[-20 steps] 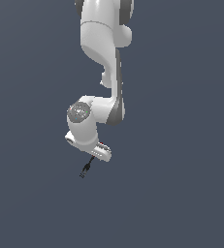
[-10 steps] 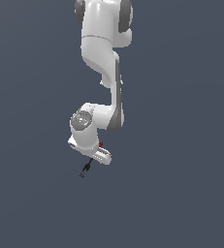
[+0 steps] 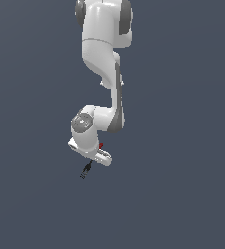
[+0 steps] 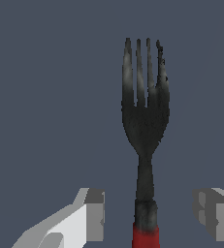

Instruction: Pick up the object and move it to a goal position.

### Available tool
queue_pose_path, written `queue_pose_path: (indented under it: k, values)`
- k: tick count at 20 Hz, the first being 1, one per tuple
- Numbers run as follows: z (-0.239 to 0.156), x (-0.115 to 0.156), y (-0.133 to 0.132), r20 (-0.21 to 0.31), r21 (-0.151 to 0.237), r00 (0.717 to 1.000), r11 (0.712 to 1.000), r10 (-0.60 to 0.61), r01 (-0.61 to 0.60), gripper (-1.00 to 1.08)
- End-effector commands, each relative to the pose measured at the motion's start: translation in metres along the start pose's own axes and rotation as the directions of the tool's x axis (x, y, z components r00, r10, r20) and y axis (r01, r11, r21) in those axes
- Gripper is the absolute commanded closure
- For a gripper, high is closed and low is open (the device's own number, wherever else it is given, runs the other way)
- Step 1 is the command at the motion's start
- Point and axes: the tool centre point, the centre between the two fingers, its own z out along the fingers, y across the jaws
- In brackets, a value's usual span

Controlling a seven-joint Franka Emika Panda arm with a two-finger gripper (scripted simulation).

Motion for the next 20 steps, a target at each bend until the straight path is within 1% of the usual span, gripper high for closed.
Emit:
queue_pose_path:
  k: [1, 12, 20]
  values:
    - [0.003, 0.000, 0.000, -0.001, 0.000, 1.000, 1.000, 0.000, 0.000, 1.08]
    - [-0.007, -0.002, 0.001, -0.003, 0.000, 1.000, 1.000, 0.002, -0.002, 1.08]
    - [-0.041, -0.018, -0.002, -0.003, 0.000, 1.000, 1.000, 0.002, -0.002, 1.08]
